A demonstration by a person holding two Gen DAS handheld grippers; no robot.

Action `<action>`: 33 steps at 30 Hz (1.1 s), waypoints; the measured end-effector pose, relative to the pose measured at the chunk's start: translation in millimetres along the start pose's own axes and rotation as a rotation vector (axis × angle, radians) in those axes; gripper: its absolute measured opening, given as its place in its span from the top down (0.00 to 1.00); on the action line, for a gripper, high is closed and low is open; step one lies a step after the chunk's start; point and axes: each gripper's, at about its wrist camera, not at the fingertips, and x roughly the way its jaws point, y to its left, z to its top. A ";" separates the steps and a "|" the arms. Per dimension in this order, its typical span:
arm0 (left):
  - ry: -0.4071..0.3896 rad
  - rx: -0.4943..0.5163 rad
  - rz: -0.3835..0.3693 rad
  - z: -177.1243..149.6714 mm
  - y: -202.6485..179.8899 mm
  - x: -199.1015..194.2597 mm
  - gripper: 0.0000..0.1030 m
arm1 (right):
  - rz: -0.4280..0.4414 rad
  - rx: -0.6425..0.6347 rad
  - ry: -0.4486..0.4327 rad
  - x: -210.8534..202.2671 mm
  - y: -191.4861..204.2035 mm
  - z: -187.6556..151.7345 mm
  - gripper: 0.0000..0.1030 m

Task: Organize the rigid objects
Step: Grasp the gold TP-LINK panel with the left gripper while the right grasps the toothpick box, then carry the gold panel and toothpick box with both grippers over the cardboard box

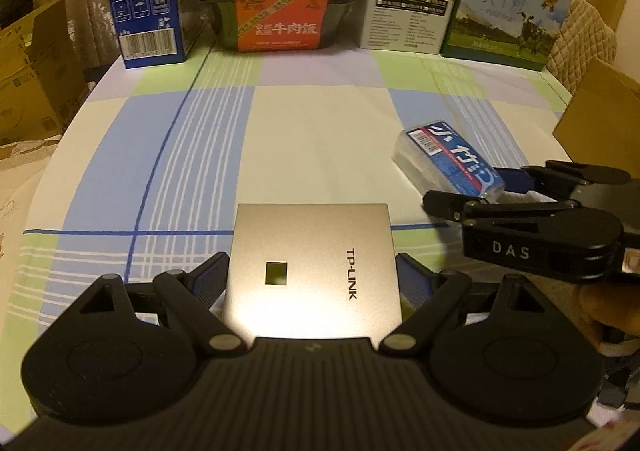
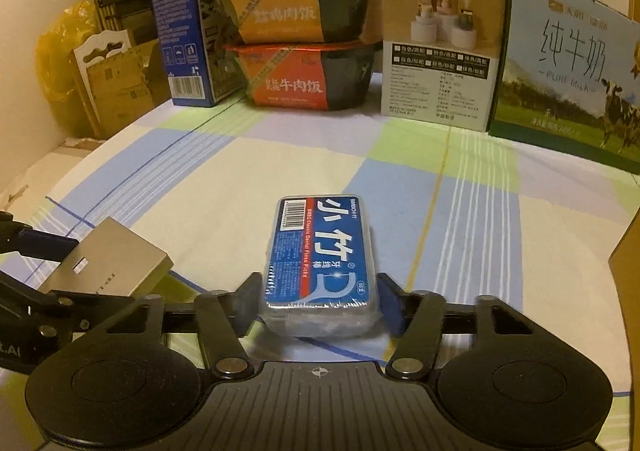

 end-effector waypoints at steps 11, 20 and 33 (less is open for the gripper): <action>0.007 0.029 -0.027 -10.3 -20.7 -14.7 0.17 | -0.046 0.068 0.034 -52.3 -14.2 -11.6 0.47; -0.013 0.058 -0.064 -30.9 -48.1 -57.5 0.17 | -0.085 0.076 0.086 -128.2 -5.4 -51.6 0.47; -0.066 0.046 -0.061 -63.5 -84.5 -125.9 0.17 | -0.092 0.128 0.030 -224.7 11.7 -96.7 0.47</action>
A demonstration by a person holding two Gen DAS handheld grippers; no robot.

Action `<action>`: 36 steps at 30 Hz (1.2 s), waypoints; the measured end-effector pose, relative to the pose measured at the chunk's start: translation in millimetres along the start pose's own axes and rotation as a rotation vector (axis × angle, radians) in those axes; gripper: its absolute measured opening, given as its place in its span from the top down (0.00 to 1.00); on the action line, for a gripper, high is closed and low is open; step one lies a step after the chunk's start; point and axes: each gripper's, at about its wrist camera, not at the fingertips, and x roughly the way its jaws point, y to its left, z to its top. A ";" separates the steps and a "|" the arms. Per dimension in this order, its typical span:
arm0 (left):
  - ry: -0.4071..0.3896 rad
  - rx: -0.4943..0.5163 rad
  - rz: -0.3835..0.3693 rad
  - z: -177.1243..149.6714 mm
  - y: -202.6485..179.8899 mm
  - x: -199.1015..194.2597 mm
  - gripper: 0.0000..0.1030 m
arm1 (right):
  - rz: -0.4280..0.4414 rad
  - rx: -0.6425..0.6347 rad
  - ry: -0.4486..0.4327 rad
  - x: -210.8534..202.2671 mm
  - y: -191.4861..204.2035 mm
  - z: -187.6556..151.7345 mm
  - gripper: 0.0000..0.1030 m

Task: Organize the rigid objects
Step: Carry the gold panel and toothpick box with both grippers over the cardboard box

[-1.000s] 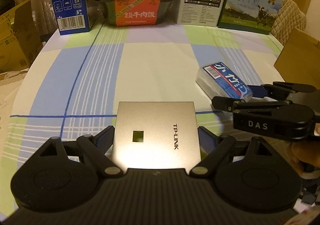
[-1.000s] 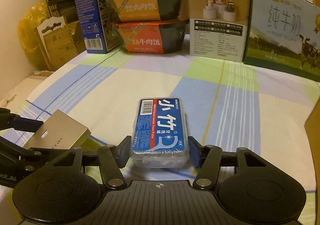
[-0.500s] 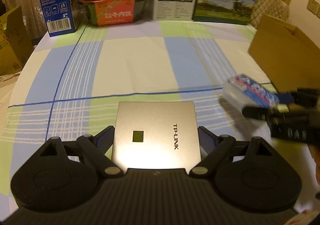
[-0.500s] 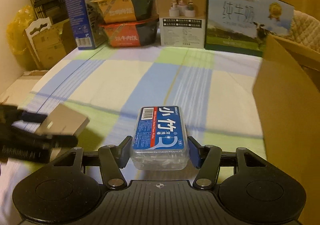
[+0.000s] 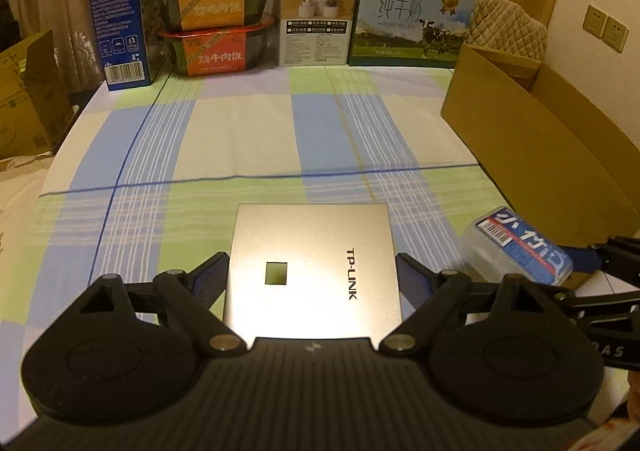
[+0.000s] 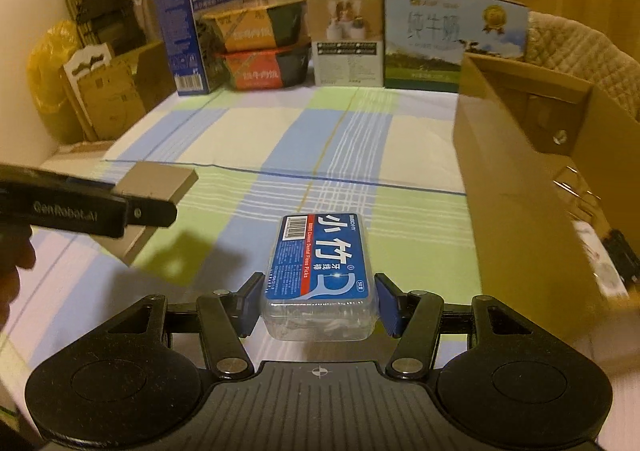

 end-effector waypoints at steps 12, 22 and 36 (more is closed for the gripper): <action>-0.019 -0.032 0.004 -6.6 -42.6 -63.6 0.17 | -0.012 0.068 -0.057 -85.1 -11.9 -3.1 0.47; -0.055 -0.014 -0.031 8.7 -91.9 -104.0 0.17 | -0.047 0.098 -0.111 -146.8 -25.3 10.4 0.47; -0.076 0.032 -0.070 27.1 -140.0 -120.3 0.17 | -0.137 0.142 -0.164 -198.8 -65.5 16.0 0.47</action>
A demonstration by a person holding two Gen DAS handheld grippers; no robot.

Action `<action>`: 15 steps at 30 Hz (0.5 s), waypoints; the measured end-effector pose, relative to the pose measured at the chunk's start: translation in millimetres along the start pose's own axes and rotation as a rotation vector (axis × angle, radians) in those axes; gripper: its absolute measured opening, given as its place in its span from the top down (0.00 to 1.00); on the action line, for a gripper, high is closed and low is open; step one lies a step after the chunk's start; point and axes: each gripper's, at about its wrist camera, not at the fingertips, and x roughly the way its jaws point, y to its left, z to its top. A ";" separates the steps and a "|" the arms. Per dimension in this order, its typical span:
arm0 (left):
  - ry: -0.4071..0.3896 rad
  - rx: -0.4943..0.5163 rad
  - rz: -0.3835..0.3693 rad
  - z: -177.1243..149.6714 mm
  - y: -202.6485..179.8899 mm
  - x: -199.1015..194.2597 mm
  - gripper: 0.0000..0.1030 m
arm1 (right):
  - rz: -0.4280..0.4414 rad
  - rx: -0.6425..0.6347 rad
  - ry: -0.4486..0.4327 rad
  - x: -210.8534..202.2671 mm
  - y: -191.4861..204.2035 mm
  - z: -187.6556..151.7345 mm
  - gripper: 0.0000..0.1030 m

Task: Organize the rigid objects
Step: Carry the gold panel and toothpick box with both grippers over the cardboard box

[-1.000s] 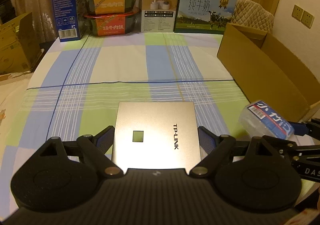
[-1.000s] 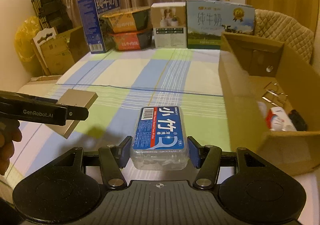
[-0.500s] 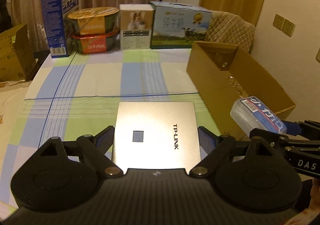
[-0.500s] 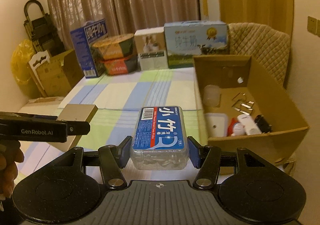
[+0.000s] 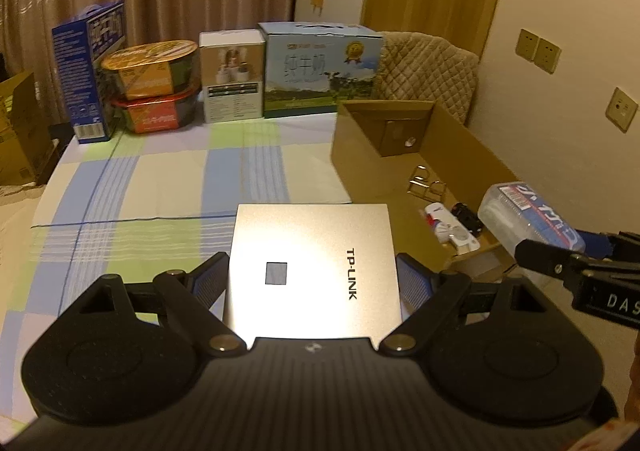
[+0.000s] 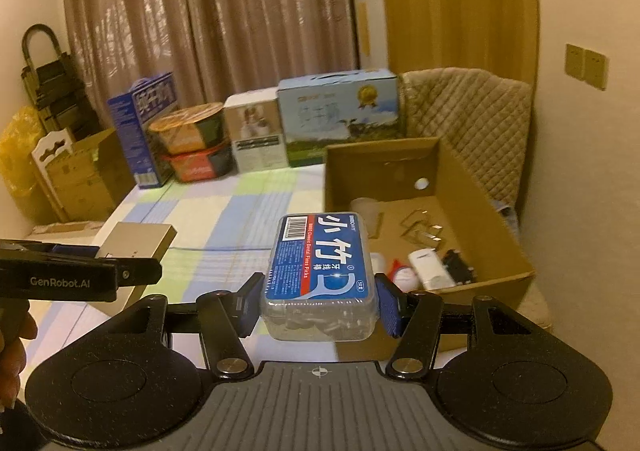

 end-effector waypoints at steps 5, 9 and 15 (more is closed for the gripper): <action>0.002 0.021 -0.031 8.6 -23.5 7.1 0.17 | -0.043 0.021 -0.015 -9.1 -24.9 5.4 0.47; 0.007 0.031 -0.062 16.3 -43.1 15.5 0.17 | -0.075 0.027 -0.020 -13.2 -45.9 9.8 0.47; 0.018 0.043 -0.115 29.4 -69.1 33.0 0.17 | -0.118 0.036 -0.025 -13.6 -78.3 21.2 0.47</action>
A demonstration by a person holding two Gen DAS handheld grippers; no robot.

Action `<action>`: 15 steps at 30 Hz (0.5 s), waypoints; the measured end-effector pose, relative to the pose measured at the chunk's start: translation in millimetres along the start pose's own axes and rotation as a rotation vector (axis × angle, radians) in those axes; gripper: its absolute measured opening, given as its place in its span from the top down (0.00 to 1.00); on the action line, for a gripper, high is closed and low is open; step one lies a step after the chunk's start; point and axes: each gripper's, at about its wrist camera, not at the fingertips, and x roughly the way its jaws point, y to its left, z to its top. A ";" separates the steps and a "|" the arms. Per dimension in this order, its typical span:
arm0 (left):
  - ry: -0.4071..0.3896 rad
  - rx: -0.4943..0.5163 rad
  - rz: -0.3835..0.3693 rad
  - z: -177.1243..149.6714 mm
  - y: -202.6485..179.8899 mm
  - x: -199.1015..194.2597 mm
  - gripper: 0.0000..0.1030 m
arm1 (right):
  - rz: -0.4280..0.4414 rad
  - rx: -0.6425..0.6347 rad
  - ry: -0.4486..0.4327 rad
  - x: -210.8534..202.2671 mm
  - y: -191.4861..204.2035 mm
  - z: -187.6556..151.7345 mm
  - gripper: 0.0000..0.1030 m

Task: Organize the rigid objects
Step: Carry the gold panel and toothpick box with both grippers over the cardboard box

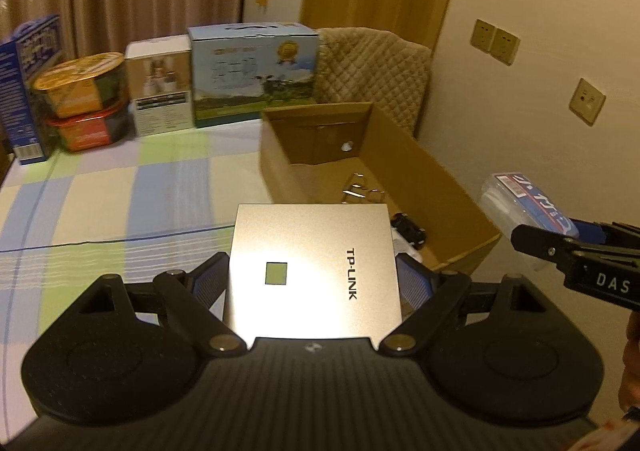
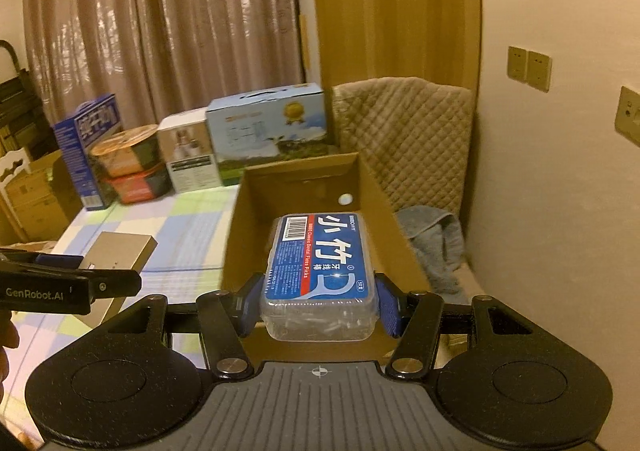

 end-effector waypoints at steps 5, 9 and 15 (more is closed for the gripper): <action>0.018 0.002 -0.038 13.9 -13.7 22.1 0.17 | -0.010 0.005 0.010 12.7 -18.6 8.7 0.47; 0.029 0.000 -0.058 28.5 -20.7 41.5 0.17 | -0.019 0.006 0.019 26.2 -29.4 13.3 0.47; 0.051 0.002 -0.074 46.5 -29.1 70.2 0.17 | -0.019 0.018 0.034 46.8 -40.8 19.1 0.47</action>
